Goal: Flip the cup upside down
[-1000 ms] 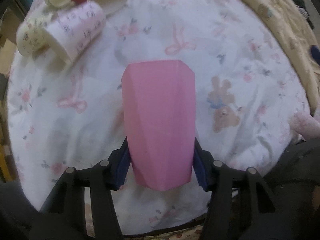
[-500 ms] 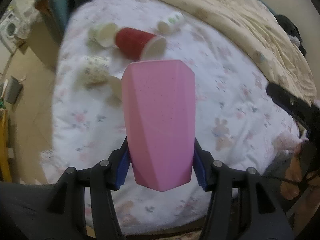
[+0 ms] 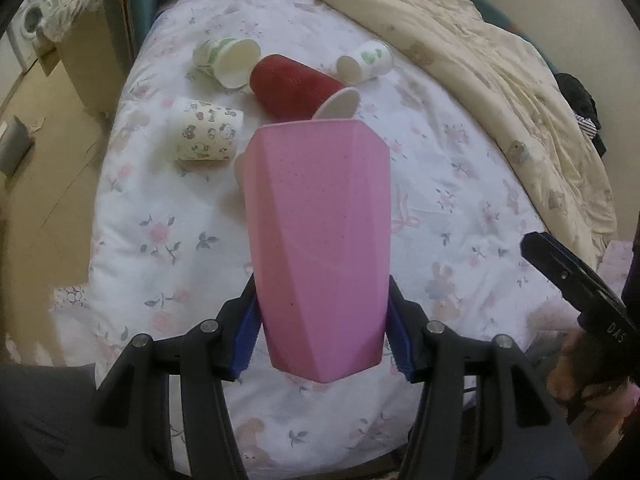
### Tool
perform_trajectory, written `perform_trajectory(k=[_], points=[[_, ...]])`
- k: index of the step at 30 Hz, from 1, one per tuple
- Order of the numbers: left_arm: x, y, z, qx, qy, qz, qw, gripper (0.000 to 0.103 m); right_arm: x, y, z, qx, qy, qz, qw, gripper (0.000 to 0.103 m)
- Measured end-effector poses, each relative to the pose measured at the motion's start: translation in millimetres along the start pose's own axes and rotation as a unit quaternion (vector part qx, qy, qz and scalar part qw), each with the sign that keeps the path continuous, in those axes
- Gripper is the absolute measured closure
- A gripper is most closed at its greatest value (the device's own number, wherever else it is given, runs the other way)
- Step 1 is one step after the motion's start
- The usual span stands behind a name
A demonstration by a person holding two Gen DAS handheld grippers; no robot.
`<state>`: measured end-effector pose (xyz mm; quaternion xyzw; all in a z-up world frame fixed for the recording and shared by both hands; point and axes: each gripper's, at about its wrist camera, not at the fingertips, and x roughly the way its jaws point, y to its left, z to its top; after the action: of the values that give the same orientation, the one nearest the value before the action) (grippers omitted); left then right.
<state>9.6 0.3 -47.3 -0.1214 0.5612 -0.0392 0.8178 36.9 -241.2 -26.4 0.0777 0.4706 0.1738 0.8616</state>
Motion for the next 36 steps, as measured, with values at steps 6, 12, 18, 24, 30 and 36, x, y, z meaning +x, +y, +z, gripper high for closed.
perform_trajectory(k=[6, 12, 18, 24, 30, 36], points=[[-0.2, -5.5, -3.9, 0.009, 0.005, -0.015, 0.9998, 0.051, 2.6, 17.8, 9.2, -0.042, 0.006, 0.029, 0.999, 0.011], [-1.5, -20.6, -8.3, 0.034, 0.011, -0.045, 0.9984, 0.051, 6.1, 27.4, 23.4, -0.045, -0.007, 0.082, 0.996, 0.011], [4.7, -37.9, -17.9, 0.057, 0.039, -0.084, 0.9941, 0.051, 12.5, 38.9, 17.9, -0.05, 0.014, 0.133, 0.99, 0.011], [0.9, -58.6, -26.9, 0.107, 0.033, -0.082, 0.9904, 0.051, 17.3, 44.6, 14.8, -0.054, 0.031, 0.148, 0.987, 0.011], [-13.7, -60.5, -26.2, 0.118, -0.004, -0.079, 0.9899, 0.052, 24.8, 28.7, 15.0, -0.021, 0.046, 0.131, 0.99, 0.011], [-23.1, -54.0, -19.9, 0.106, -0.03, -0.079, 0.9907, 0.055, 34.7, 10.9, 13.4, 0.022, 0.066, 0.121, 0.99, 0.011]])
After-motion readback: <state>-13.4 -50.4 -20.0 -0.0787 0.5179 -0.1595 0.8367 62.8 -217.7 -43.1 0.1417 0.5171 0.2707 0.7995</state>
